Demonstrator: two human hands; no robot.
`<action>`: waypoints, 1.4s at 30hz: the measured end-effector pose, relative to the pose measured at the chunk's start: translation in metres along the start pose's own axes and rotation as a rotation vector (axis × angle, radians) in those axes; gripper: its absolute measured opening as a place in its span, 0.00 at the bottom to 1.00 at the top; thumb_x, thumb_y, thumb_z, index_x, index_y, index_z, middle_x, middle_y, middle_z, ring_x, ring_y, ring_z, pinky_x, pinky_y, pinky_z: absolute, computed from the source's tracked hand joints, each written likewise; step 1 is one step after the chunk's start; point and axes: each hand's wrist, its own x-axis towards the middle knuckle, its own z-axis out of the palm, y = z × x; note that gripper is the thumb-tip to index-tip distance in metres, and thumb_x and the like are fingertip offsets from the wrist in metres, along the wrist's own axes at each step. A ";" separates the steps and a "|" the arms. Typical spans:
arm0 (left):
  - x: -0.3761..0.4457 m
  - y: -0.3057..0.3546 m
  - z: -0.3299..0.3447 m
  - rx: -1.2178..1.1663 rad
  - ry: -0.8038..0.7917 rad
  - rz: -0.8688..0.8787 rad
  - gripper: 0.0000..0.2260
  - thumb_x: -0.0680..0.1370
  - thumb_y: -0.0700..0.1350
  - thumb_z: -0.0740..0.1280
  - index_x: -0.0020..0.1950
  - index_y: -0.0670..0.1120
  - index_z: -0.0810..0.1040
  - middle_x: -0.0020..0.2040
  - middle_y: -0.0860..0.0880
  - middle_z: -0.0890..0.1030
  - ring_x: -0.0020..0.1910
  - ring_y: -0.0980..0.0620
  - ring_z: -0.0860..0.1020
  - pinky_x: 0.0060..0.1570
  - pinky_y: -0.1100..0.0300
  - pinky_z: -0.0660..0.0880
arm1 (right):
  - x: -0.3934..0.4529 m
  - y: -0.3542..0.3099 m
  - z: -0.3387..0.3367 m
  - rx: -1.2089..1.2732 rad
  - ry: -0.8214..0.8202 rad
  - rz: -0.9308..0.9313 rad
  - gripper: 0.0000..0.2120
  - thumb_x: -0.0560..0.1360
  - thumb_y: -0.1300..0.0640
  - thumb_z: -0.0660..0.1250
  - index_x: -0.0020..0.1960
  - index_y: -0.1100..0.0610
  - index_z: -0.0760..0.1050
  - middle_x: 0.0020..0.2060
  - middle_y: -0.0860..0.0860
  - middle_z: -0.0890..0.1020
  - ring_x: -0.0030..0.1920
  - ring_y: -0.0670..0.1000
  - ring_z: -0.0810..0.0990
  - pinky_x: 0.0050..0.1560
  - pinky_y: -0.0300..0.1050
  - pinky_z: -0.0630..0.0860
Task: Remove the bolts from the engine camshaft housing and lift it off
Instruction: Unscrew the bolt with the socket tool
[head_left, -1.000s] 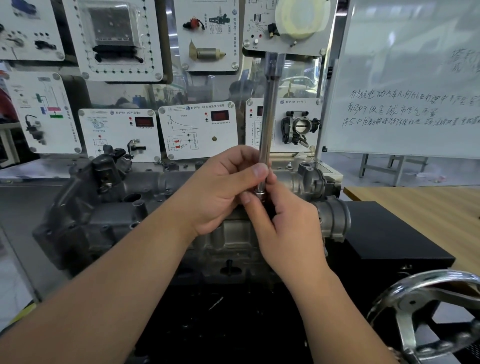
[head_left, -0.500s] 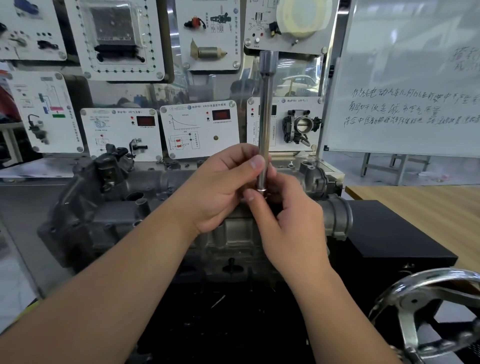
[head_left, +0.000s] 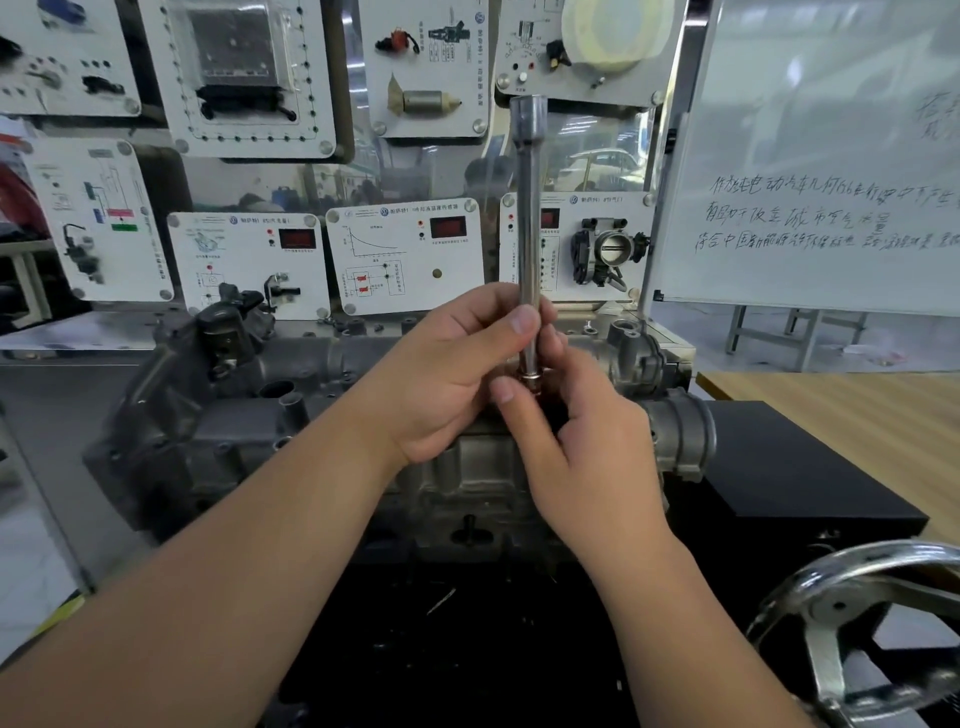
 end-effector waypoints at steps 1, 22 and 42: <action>0.000 -0.001 0.000 0.002 0.015 0.013 0.09 0.78 0.43 0.65 0.44 0.52 0.85 0.39 0.52 0.83 0.47 0.54 0.81 0.57 0.53 0.74 | 0.000 0.001 0.000 0.022 0.018 0.009 0.18 0.79 0.47 0.67 0.62 0.57 0.77 0.45 0.40 0.80 0.52 0.45 0.79 0.44 0.30 0.72; 0.000 0.001 0.005 0.039 0.058 0.030 0.11 0.78 0.45 0.64 0.46 0.55 0.87 0.41 0.51 0.84 0.47 0.51 0.81 0.58 0.46 0.73 | 0.003 0.002 -0.006 0.026 -0.034 0.026 0.12 0.80 0.47 0.61 0.52 0.53 0.79 0.34 0.46 0.82 0.38 0.46 0.80 0.37 0.41 0.73; -0.002 0.005 0.006 0.034 0.001 -0.017 0.14 0.81 0.50 0.60 0.53 0.59 0.86 0.46 0.52 0.85 0.42 0.55 0.78 0.37 0.59 0.69 | 0.007 0.003 -0.011 0.050 -0.198 0.060 0.13 0.84 0.49 0.57 0.50 0.53 0.77 0.35 0.47 0.82 0.37 0.46 0.79 0.38 0.46 0.75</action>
